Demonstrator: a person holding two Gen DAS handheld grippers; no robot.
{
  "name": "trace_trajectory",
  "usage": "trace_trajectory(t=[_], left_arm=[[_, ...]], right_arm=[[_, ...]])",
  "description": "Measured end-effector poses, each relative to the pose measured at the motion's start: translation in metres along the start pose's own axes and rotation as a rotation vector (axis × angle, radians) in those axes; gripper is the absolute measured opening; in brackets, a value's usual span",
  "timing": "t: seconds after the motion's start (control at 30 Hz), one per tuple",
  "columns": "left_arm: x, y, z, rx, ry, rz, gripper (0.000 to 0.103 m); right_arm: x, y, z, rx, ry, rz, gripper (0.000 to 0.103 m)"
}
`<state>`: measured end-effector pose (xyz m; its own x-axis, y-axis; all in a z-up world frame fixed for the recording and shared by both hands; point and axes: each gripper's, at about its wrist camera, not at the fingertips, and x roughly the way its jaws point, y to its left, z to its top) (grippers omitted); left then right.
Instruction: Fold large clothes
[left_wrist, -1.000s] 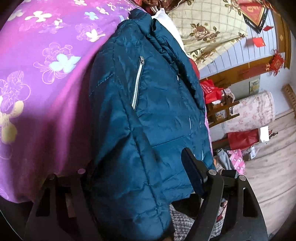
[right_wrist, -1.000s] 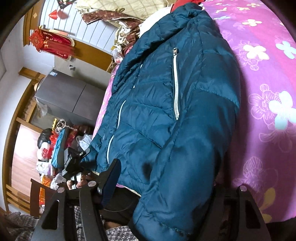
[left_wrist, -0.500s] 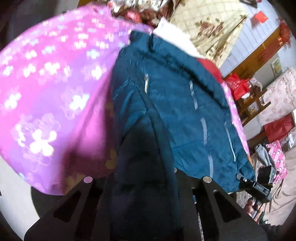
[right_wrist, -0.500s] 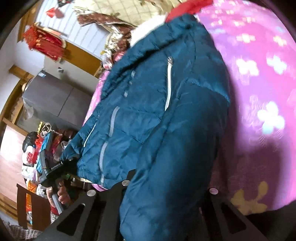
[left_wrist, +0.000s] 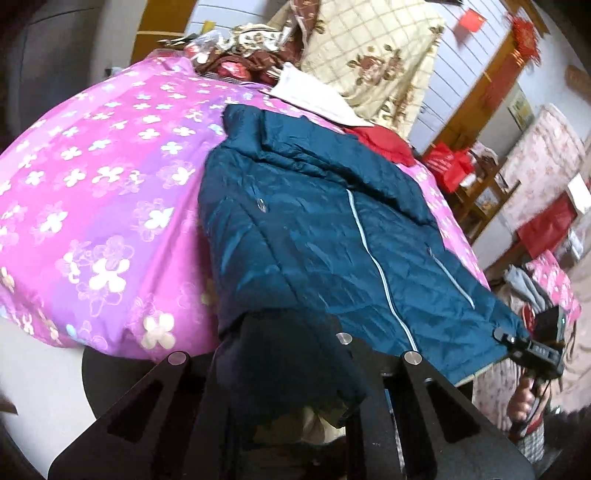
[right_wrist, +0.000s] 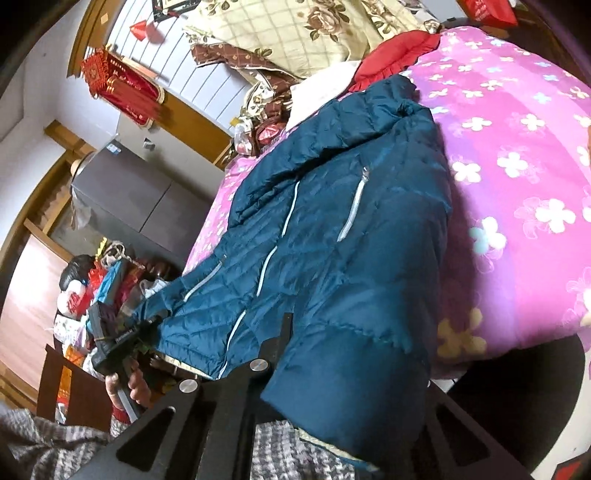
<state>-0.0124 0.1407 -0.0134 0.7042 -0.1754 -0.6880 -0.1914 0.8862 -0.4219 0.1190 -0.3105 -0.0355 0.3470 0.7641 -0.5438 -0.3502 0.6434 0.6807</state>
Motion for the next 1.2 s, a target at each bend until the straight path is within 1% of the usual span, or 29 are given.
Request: trace_trajectory(t=[0.03,0.1,0.13,0.2,0.33,0.47,0.6,0.67,0.77,0.83,0.9,1.03,1.1,1.2], left_arm=[[0.001,0.000,0.005,-0.005,-0.011,0.005,0.009],[0.001,-0.004,0.014,0.015,-0.041,0.031,0.009],[0.003,-0.008,0.022,0.034,-0.057,0.054,0.009],[0.007,-0.014,0.035,0.058,-0.081,0.071,0.009],[0.025,-0.025,0.076,0.090,-0.117,0.096,0.009],[0.048,-0.031,0.124,0.093,-0.128,0.117,0.009],[0.070,-0.043,0.176,0.111,-0.163,0.175,0.009],[0.081,-0.047,0.198,0.114,-0.169,0.207,0.010],[0.108,-0.048,0.239,0.087,-0.153,0.249,0.009],[0.125,-0.046,0.257,0.066,-0.136,0.267,0.009],[0.151,-0.043,0.279,0.054,-0.117,0.307,0.009],[0.202,-0.039,0.309,0.049,-0.089,0.392,0.009],[0.232,-0.032,0.322,0.036,-0.067,0.415,0.010],[0.273,-0.021,0.330,0.019,-0.023,0.440,0.010]], right_arm=[[0.000,0.004,0.003,-0.008,-0.007,0.002,0.008],[0.002,0.011,0.018,-0.029,-0.031,0.014,0.008],[0.002,0.016,0.030,-0.045,-0.046,0.013,0.008],[0.005,0.023,0.048,-0.072,-0.067,0.006,0.008],[0.019,0.042,0.091,-0.146,-0.103,-0.060,0.008],[0.032,0.057,0.136,-0.201,-0.154,-0.141,0.008],[0.046,0.064,0.186,-0.233,-0.192,-0.213,0.008],[0.061,0.065,0.216,-0.241,-0.199,-0.251,0.008],[0.087,0.062,0.256,-0.247,-0.201,-0.321,0.008],[0.107,0.058,0.281,-0.253,-0.199,-0.369,0.008],[0.129,0.055,0.305,-0.261,-0.201,-0.418,0.008],[0.170,0.033,0.348,-0.251,-0.195,-0.524,0.008],[0.191,0.015,0.366,-0.222,-0.175,-0.550,0.008],[0.221,-0.013,0.382,-0.187,-0.139,-0.581,0.008]])
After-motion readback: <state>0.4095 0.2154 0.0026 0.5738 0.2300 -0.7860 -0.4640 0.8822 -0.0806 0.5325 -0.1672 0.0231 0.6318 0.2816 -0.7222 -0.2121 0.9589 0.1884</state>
